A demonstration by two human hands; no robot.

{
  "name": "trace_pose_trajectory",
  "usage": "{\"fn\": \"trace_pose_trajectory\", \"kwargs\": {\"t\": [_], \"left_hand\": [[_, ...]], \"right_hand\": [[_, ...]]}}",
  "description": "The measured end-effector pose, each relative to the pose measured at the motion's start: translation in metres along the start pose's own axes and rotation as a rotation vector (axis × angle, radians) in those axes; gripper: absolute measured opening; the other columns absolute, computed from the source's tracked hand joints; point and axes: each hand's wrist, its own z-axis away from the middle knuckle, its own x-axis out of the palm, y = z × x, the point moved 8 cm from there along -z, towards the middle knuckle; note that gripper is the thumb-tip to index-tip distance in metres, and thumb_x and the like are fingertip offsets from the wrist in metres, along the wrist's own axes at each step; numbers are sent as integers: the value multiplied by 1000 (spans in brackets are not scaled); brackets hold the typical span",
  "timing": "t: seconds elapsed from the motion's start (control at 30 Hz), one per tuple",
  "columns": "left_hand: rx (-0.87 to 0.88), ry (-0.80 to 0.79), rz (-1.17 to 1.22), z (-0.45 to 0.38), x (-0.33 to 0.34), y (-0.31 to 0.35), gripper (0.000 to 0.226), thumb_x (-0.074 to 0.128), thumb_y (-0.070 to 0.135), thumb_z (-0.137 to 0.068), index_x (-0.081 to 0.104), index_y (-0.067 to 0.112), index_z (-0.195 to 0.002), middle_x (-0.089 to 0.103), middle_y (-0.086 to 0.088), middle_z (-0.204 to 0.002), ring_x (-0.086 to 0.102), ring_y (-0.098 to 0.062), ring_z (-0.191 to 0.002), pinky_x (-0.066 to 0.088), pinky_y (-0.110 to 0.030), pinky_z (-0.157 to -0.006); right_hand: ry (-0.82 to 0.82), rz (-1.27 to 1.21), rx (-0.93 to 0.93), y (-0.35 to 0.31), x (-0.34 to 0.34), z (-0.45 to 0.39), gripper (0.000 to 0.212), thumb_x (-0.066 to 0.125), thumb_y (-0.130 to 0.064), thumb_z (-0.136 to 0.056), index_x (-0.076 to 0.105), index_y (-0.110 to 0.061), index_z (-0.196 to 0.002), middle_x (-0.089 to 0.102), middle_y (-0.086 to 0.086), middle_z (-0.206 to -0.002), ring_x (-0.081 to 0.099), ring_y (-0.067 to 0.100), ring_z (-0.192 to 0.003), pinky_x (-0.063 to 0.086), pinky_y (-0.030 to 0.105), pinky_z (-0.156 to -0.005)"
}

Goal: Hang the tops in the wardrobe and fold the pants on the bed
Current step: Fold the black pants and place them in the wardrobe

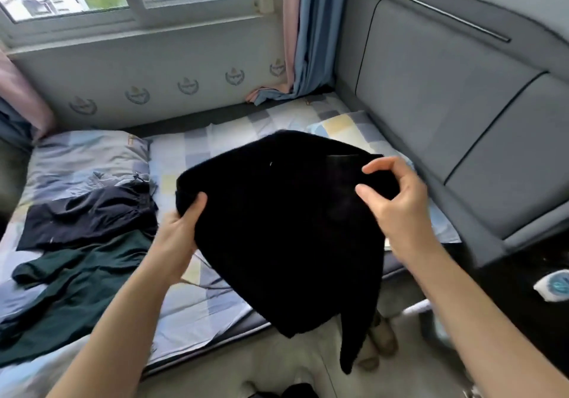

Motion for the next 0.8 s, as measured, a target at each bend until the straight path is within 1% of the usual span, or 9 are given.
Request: {"fn": "trace_pose_trajectory", "kwargs": {"t": [0.13,0.23,0.3,0.37,0.43,0.5,0.63,0.7,0.8], "left_hand": [[249,152,-213,-16,-56,44,13,71,33,-87,68,33,-100,74,-5,-103,70,-15,-86,55,-30,-74],[449,149,-376,-19,-63,70,33,62,17,-95,52,44,-111,69,9,-84,64,-8,-74,55,-24,-66],[585,103,-526,-16,-62,85,42,53,10,-99,44,45,-121,63,13,-90,60,-8,-79,53,-24,-74],[728,105,-810,-10,-58,99,44,47,4,-99,45,43,-120,57,12,-103,56,-14,-95,44,-27,-91],[839,124,-996,-5,-55,108,49,41,-9,-95,54,35,-113,57,4,-106,54,-13,-101,38,-14,-95],[777,142,-958,-6,-63,111,46,39,-7,-95,57,35,-100,59,-2,-103,54,-10,-96,38,-12,-90],[559,150,-938,-22,-91,101,12,45,41,-88,50,33,-81,52,3,-78,45,-8,-74,36,-17,-73],[494,65,-1042,-27,-97,89,30,62,53,-79,44,30,-82,47,3,-75,39,-9,-69,35,-23,-70],[450,-59,-1177,-35,-109,76,56,90,22,-66,40,36,-84,46,10,-82,41,-6,-71,35,-19,-70]], "right_hand": [[6,94,-54,-1,-29,-43,40,72,-9,-76,58,-38,-99,61,-27,-96,58,0,-100,47,23,-94],[-15,54,-36,6,-23,-63,50,75,-6,-77,55,-33,-114,64,-27,-90,63,-4,-90,51,15,-82],[-15,61,-4,15,-24,-78,41,76,-9,-78,60,-29,-110,67,-23,-94,65,0,-94,52,20,-86],[-63,54,53,28,-22,-90,23,77,-14,-78,68,-30,-93,71,-15,-86,69,10,-88,55,27,-80],[-132,5,98,38,-16,-97,15,77,-18,-78,71,-30,-85,73,-12,-81,70,9,-79,54,26,-72],[-198,-52,137,45,-4,-100,13,77,-20,-78,74,-30,-84,75,-8,-83,71,9,-77,53,23,-68],[-230,-121,224,64,19,-103,11,77,-19,-79,74,-20,-89,75,4,-90,71,20,-84,55,33,-77],[-213,-122,249,71,28,-105,11,76,-17,-80,73,-16,-91,74,7,-91,70,22,-84,54,36,-78],[-238,-135,290,82,45,-113,12,76,-16,-79,73,-15,-91,75,7,-91,71,21,-83,55,31,-72]]}}
